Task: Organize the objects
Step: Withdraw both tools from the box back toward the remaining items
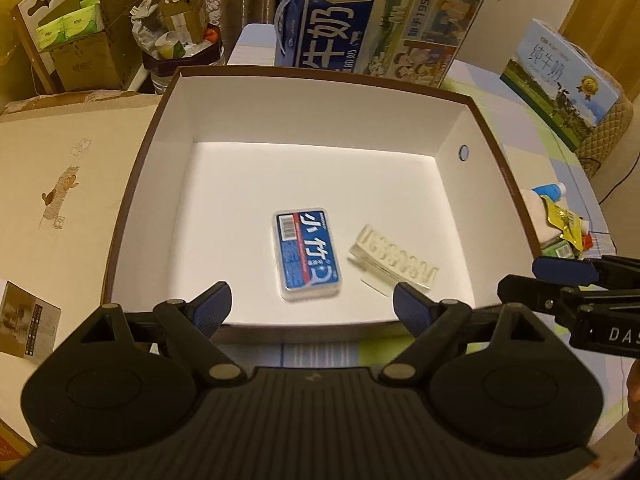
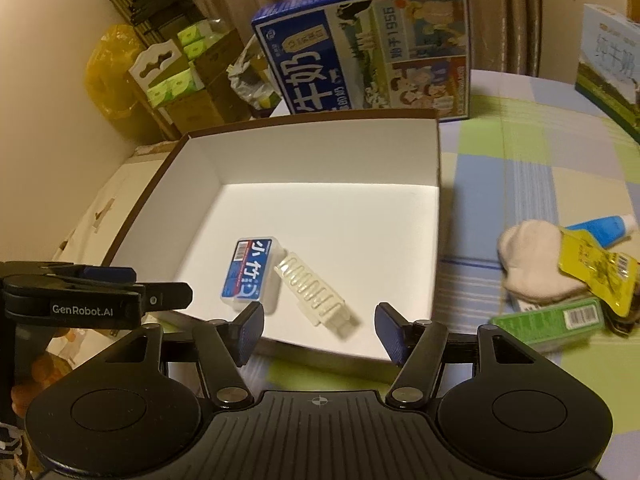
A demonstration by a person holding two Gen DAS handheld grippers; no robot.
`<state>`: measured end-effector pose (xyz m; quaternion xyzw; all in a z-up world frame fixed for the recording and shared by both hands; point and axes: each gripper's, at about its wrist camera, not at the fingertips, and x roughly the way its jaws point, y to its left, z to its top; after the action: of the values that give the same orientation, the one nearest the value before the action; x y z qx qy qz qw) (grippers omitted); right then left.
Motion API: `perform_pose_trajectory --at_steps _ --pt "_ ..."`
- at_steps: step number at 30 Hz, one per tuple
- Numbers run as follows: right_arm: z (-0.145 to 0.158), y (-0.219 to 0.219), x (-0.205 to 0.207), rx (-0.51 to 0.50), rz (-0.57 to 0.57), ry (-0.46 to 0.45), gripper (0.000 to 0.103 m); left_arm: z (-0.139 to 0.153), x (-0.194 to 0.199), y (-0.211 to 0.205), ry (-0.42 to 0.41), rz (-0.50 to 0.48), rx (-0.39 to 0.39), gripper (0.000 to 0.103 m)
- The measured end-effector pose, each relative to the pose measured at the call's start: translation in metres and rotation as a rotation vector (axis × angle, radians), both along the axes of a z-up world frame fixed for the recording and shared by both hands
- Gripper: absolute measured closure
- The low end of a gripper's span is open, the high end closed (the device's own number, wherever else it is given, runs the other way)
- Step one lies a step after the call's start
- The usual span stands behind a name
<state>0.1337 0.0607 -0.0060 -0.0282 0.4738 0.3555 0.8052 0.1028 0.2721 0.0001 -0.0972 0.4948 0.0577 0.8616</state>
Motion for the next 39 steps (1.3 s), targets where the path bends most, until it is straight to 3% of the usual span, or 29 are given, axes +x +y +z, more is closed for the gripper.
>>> perform_pose_trajectory --at_steps 19,28,39 --pt "0.006 -0.045 -0.029 0.021 -0.016 -0.010 0.043 0.010 -0.047 -0.036 -0.015 0.032 0.030 0.017" --pt "0.010 -0.084 -0.034 0.024 0.002 -0.010 0.043 0.009 -0.057 -0.081 -0.013 0.024 0.031 0.017" --pt "0.008 -0.146 -0.029 -0.001 -0.035 0.018 0.043 -0.001 -0.049 -0.151 0.006 -0.069 0.005 0.017"
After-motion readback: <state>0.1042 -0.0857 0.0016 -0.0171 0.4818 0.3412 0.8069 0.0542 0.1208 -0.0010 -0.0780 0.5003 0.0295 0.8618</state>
